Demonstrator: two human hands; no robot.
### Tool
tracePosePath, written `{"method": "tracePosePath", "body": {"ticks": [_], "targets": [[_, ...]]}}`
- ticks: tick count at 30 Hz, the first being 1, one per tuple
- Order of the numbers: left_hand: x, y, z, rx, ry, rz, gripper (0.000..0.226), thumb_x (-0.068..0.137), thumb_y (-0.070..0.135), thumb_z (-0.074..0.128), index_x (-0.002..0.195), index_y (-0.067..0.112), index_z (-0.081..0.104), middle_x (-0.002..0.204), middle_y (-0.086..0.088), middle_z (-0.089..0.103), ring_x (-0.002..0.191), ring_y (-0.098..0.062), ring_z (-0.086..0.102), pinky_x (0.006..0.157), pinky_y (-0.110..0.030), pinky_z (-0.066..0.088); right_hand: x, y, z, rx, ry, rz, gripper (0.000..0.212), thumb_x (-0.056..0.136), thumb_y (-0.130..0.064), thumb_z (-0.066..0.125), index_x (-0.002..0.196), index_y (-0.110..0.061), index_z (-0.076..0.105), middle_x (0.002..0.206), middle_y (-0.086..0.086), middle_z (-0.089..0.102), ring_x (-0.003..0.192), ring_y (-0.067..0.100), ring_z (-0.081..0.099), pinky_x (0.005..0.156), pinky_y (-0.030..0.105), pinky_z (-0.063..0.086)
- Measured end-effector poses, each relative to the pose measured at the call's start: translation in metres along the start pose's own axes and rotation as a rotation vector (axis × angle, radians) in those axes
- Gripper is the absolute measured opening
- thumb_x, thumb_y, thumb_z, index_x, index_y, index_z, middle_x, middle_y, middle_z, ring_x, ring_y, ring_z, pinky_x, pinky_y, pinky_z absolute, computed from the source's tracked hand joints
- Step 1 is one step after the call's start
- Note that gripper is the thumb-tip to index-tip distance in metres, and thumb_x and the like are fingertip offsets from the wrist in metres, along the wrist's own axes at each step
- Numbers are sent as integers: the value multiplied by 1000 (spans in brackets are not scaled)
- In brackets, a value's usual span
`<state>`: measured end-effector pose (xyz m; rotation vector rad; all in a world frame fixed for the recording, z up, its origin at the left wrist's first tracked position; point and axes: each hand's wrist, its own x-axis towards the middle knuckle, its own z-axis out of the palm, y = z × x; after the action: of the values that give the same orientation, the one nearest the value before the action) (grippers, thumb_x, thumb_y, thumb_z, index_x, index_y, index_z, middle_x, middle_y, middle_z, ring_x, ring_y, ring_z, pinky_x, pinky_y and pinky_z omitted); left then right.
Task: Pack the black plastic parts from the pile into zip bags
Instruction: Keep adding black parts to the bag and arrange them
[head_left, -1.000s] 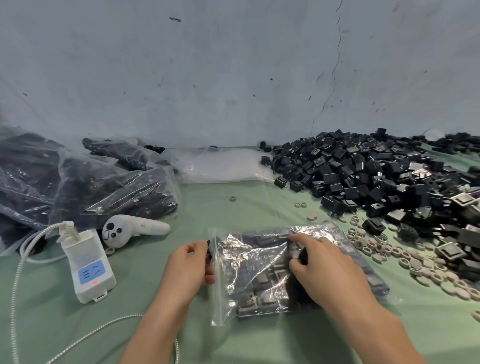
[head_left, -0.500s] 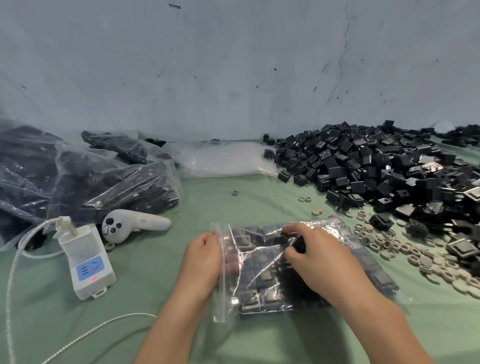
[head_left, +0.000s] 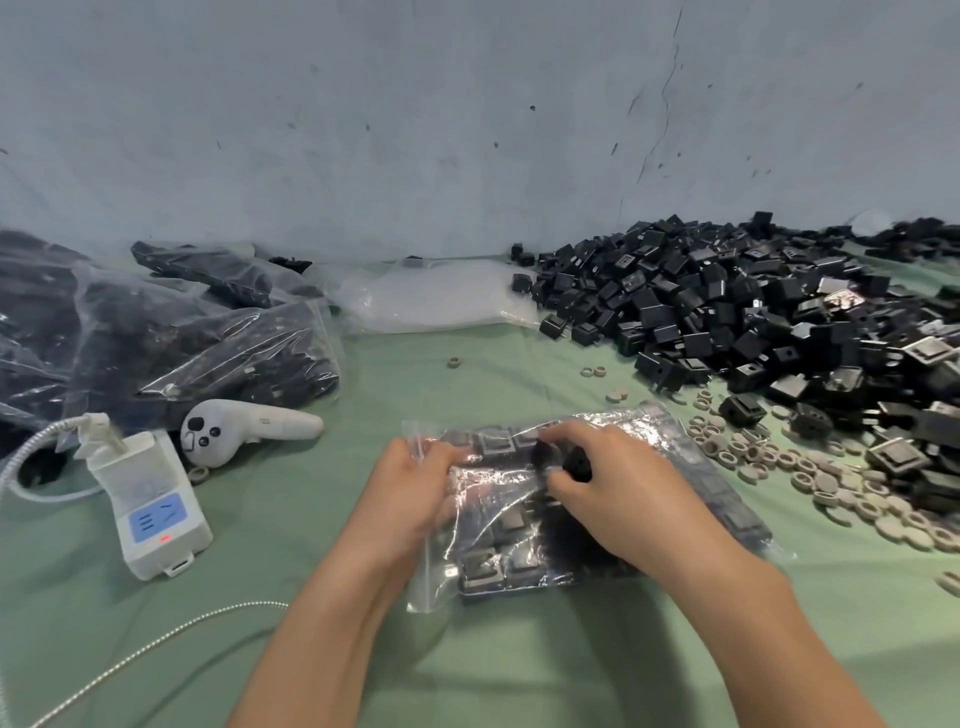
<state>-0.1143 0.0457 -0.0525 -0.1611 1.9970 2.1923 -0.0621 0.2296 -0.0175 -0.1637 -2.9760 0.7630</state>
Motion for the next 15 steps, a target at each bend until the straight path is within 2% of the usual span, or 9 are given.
{"method": "tracePosePath", "body": {"ticks": [2,4,6,9,10,12,13,15], "targets": [[0,1,1,-37,-26,-5,21,93,16,61,108,3,56,96,-16,74,95,-38,72,78,-45,62,0,0,0,3,-3,-11,41,96,-39,50,135,-48,47,122,-9,53,101,16,59,85,37,53],[-2,3,2,-71,-53,-7,16,96,10,56,108,1,52,89,-10,77,88,-28,75,66,-37,62,0,0,1,7,-16,-23,41,96,-39,50,135,-50,46,118,-10,52,96,16,59,84,37,53],[-3,3,2,-65,-32,13,16,95,10,60,107,3,53,87,-9,77,87,-22,76,65,-35,62,0,-1,2,-3,-23,-34,41,95,-39,50,135,-50,45,119,-9,53,100,18,59,86,39,53],[-3,2,4,-29,18,45,14,92,11,64,104,6,57,73,-5,74,73,-17,74,60,-35,60,0,0,2,-4,-26,-39,41,95,-40,50,135,-50,45,123,-8,53,108,20,57,91,40,52],[-3,2,4,-40,28,42,14,92,11,64,103,6,58,72,-5,73,72,-19,72,65,-41,62,0,0,2,-3,-27,-41,41,95,-40,50,135,-50,45,123,-8,53,109,20,56,92,40,51],[-3,3,7,-76,37,22,12,92,11,63,102,7,57,85,-9,74,81,-29,69,83,-54,59,0,0,2,-4,-25,-46,41,96,-40,50,135,-50,45,124,-8,53,111,21,56,93,41,51],[-4,3,8,-98,31,11,11,94,11,61,103,7,56,94,-10,75,85,-32,68,85,-56,57,0,0,2,-5,-24,-47,40,96,-40,50,135,-50,45,124,-8,53,112,21,56,93,41,51],[-5,5,11,-154,4,-21,11,97,11,56,106,6,52,102,-10,74,83,-31,69,77,-48,59,0,0,3,-8,-25,-50,40,96,-40,49,134,-50,45,124,-8,53,112,22,56,93,41,50]]}}
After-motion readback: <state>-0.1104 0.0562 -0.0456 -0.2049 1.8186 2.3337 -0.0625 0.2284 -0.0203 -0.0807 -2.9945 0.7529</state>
